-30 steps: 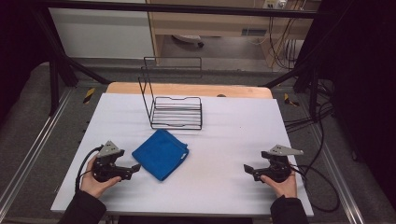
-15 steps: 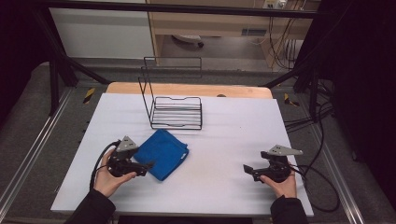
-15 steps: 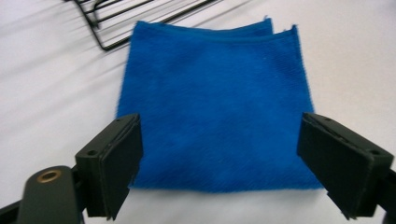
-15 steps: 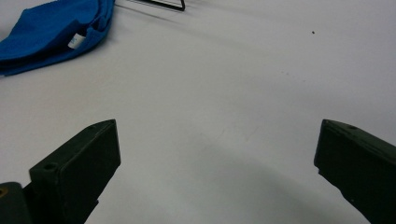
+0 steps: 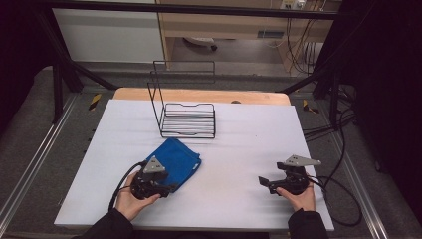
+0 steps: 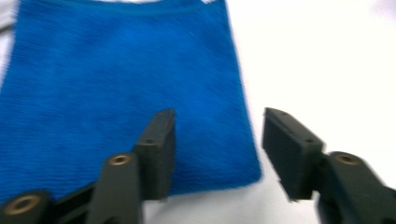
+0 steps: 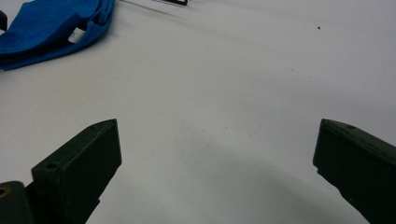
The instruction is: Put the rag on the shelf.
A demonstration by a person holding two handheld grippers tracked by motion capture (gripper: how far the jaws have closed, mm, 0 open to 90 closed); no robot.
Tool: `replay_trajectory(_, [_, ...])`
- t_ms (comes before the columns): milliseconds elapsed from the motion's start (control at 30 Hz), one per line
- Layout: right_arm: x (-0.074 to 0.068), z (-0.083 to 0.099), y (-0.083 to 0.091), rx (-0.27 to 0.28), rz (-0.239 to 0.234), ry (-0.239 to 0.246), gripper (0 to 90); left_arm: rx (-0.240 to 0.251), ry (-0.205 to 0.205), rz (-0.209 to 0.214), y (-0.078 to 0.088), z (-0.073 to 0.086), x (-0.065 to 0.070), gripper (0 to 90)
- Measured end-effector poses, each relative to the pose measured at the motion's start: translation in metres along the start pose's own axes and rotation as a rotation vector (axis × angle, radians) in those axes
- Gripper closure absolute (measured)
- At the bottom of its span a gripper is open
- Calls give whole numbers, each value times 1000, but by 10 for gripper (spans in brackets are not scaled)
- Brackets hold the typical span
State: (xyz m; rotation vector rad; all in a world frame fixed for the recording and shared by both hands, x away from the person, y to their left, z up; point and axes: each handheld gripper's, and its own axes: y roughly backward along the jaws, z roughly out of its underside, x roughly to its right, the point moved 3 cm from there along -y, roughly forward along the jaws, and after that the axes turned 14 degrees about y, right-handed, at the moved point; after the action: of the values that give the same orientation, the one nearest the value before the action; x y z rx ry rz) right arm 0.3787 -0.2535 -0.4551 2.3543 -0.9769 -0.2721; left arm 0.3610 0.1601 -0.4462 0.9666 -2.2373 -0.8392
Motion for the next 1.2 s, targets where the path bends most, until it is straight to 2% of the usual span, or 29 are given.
replay_trajectory(33, [0, 0, 0, 0, 0, 0, 16, -6, 1, 2, -1, 1, 2, 497])
replay_trajectory(100, [0, 0, -1, 0, -1, 8, 17, -24, 1, 8, -3, 4, 5, 580])
replay_trajectory(200, [0, 0, -1, -2, -3, 2, 18, -48, -5, -16, -8, 6, 6, 610])
replay_trajectory(233, [-1, 0, -1, -1, -4, 2, 18, -46, 4, -20, -9, 6, 6, 638])
replay_trajectory(333, [0, 0, -1, -2, -4, 7, 18, -54, 28, -21, -13, 8, 3, 650])
replay_trajectory(533, [-1, 1, -3, -6, -7, 7, 20, -41, 28, -48, -17, 9, 3, 713])
replay_trajectory(567, [-1, 1, -3, -7, -8, 5, 20, -36, 33, -62, -17, 9, 3, 739])
replay_trajectory(667, [-1, 1, -3, -7, -9, 8, 21, -35, 53, -66, -19, 8, 2, 781])
replay_trajectory(833, [-1, 1, -3, -7, -10, 6, 21, -47, 42, -87, -20, 5, 3, 851])
replay_trajectory(1033, [-1, 0, -3, -6, -9, 5, 22, -59, 41, -70, -19, 4, 1, 877])
replay_trajectory(1200, [-1, 0, -2, -5, -11, 4, 22, -77, 18, -52, -13, 3, 0, 882])
